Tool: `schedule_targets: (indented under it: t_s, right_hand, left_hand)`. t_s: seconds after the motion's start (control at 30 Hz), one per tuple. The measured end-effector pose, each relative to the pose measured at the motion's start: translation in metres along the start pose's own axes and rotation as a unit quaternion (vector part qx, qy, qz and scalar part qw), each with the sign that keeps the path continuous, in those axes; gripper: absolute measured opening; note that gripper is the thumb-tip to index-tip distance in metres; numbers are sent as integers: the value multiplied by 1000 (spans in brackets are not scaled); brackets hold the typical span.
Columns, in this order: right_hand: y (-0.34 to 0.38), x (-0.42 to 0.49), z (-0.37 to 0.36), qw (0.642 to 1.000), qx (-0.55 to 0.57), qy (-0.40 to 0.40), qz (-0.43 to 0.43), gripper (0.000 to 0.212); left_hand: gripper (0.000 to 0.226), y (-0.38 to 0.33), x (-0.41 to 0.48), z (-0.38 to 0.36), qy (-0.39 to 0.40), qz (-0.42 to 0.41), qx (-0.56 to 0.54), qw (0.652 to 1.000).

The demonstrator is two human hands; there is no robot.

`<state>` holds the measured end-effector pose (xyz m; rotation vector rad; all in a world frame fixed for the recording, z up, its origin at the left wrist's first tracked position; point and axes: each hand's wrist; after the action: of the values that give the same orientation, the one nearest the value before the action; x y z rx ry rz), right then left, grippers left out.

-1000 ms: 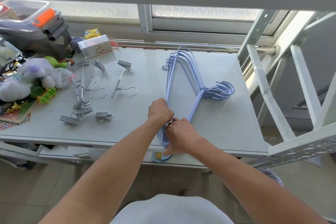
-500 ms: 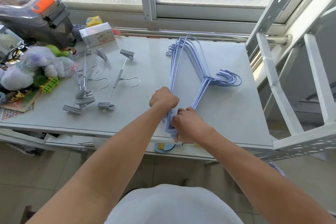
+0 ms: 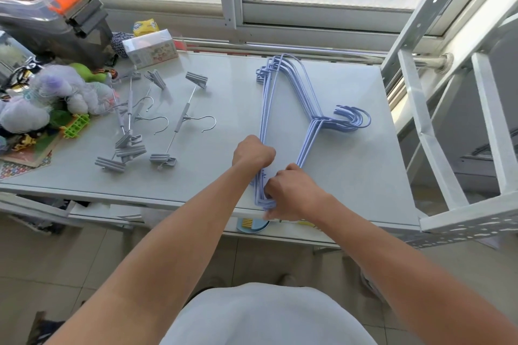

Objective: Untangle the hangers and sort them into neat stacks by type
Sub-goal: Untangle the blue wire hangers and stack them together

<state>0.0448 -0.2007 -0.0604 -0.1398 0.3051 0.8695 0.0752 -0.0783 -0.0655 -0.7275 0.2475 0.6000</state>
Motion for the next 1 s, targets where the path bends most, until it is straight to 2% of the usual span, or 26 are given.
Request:
schedule_targets:
  t_s: [0.07,0.1,0.23,0.3,0.4,0.47,0.5,0.53,0.57,0.6,0.63,0.67,0.7,0.73,0.77,0.83,0.9,1.0]
  right_hand:
    - [3,1,2,999,23,22,-27,56]
    - [6,2,2,999,27,22,-36,56]
    - [14,7,1,997,46,17,-58,26]
    - [12,9,2,997,48,23,-57,17]
    - [6,10,0,999,22,17,-29,24]
    - [-1,5,5,999,33,37,4,26]
    - [-7,2,11,995,74,72,11,30]
    - [-16,-1,19,982,162,97,9,36]
    - [-24,-3,28,958,273,89,-2,34]
    - [-33,-3,34,923,381,44,-32,24]
    - [-43,0,35,886,452,-39,-96,19]
    - [-51,3,30,853,464,-145,-188,22]
    - [-58,7,23,823,429,-233,-291,26]
    - [-64,10,15,796,388,-276,-375,32]
    - [-66,13,10,776,372,-275,-429,41]
    - [-67,18,4,772,395,-175,-466,50]
    - [-61,22,5,795,408,-75,-443,39]
    - [-54,31,4,811,381,-62,-439,25]
  left_hand:
    - [12,-1,0,1,6,6,-10,1000]
    - [12,-1,-1,2,7,9,-12,1000]
    - [11,-1,-3,2,3,16,-18,1000]
    - [10,-1,-4,3,4,17,-18,1000]
    - [6,-2,-7,3,9,13,-3,1000]
    - [14,-2,-9,1,14,6,21,1000]
    - [18,-3,-9,1,14,3,37,999]
    - [20,-3,-9,1,14,1,48,999]
    - [21,-3,-9,2,14,1,51,999]
    - [20,-4,-8,4,14,3,47,999]
    - [17,-4,-8,6,14,4,41,999]
    - [12,-4,-7,8,15,3,40,999]
    - [8,-4,-7,9,17,1,42,999]
    - [7,-4,-8,8,18,-1,45,999]
    - [8,-5,-10,8,17,-2,50,999]
    - [8,-7,-13,5,11,-4,64,998]
    - [15,-8,-14,2,3,-8,77,997]
    - [21,-10,-16,-2,-6,-13,90,996]
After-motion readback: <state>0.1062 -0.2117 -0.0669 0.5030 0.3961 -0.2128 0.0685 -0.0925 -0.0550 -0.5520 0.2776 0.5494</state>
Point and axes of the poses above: each hand's wrist, its own x-axis towards the middle knuckle, its own z-axis out of the back of the hand, y = z × x, and after that the axes turned 5 degrees about -z, right-handed
